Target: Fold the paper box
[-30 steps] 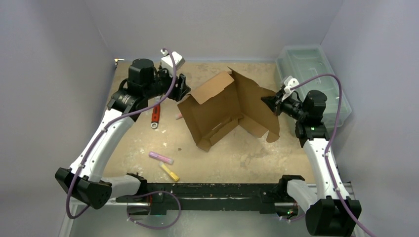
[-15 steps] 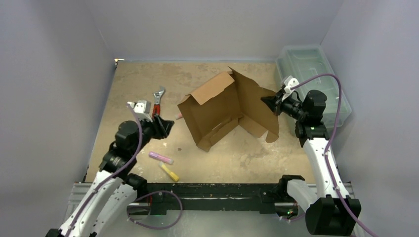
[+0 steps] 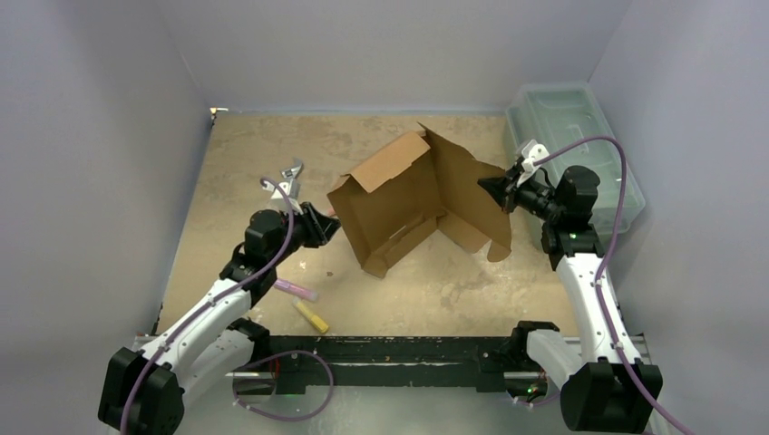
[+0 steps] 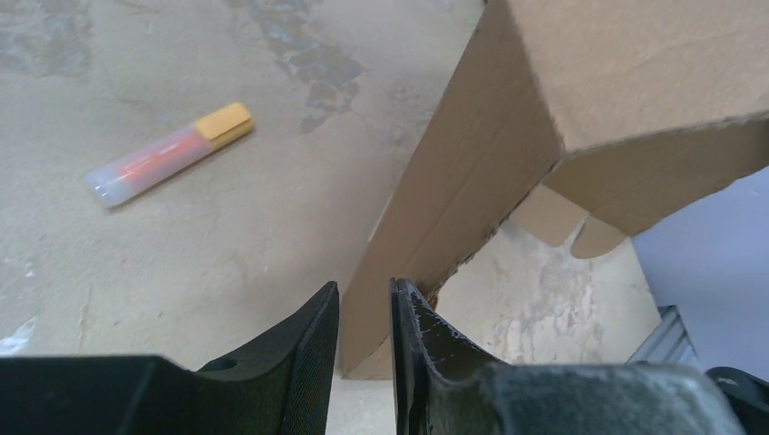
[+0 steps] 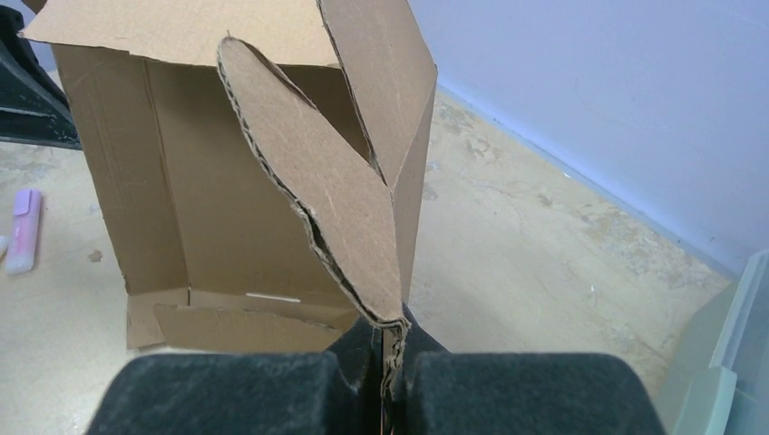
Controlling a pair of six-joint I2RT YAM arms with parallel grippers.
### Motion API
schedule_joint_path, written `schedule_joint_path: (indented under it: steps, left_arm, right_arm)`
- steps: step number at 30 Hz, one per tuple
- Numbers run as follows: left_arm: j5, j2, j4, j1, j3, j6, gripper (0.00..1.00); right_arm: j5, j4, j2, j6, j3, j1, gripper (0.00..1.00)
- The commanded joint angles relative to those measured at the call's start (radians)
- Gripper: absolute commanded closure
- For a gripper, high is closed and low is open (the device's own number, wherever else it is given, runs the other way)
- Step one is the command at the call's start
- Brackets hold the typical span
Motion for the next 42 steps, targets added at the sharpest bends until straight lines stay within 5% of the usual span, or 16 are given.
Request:
schedule_joint_path:
  steps: [1, 5, 12, 18, 27, 31, 34, 37, 40, 42]
  left_arm:
    - [0.069, 0.006, 0.14, 0.001, -0.004, -0.043, 0.75]
    - [0.023, -0.064, -0.041, 0.001, 0.023, -0.017, 0.75]
    - [-0.107, -0.427, -0.499, 0.001, 0.069, -0.076, 0.73]
    - [0.072, -0.535, -0.425, -0.01, -0.031, -0.281, 0.77]
    - [0.087, -0.417, -0.339, -0.046, 0.018, -0.122, 0.77]
    - [-0.045, -0.321, -0.212, -0.284, 0.001, -0.083, 0.77]
    - [-0.385, -0.092, -0.13, -0.667, 0.049, -0.023, 0.74]
    - [-0.786, 0.163, -0.26, -1.0, 0.238, 0.071, 0.67]
    - [-0.874, 0.316, -0.252, -1.063, 0.336, 0.138, 0.63]
    - [-0.909, 0.377, -0.187, -1.052, 0.34, 0.16, 0.49]
  right_arm:
    - [-0.026, 0.007, -0.007, 0.006, -0.013, -0.002, 1.0]
    - [-0.018, 0.0, -0.007, 0.004, -0.01, -0.002, 1.0]
    - [-0.019, -0.005, 0.0, -0.005, -0.008, -0.005, 1.0]
    - [-0.02, -0.007, -0.001, -0.005, -0.007, -0.011, 1.0]
    - [-0.01, -0.007, 0.003, -0.004, -0.017, -0.031, 1.0]
    - [-0.017, -0.002, 0.005, -0.001, -0.02, -0.044, 1.0]
    - [-0.012, -0.001, 0.008, 0.001, -0.023, -0.052, 1.0]
    - [-0.007, 0.002, 0.006, 0.003, -0.025, -0.058, 1.0]
    - [-0.015, 0.005, 0.009, 0.004, -0.027, -0.06, 1.0]
    - [-0.021, 0.007, 0.011, 0.004, -0.028, -0.06, 1.0]
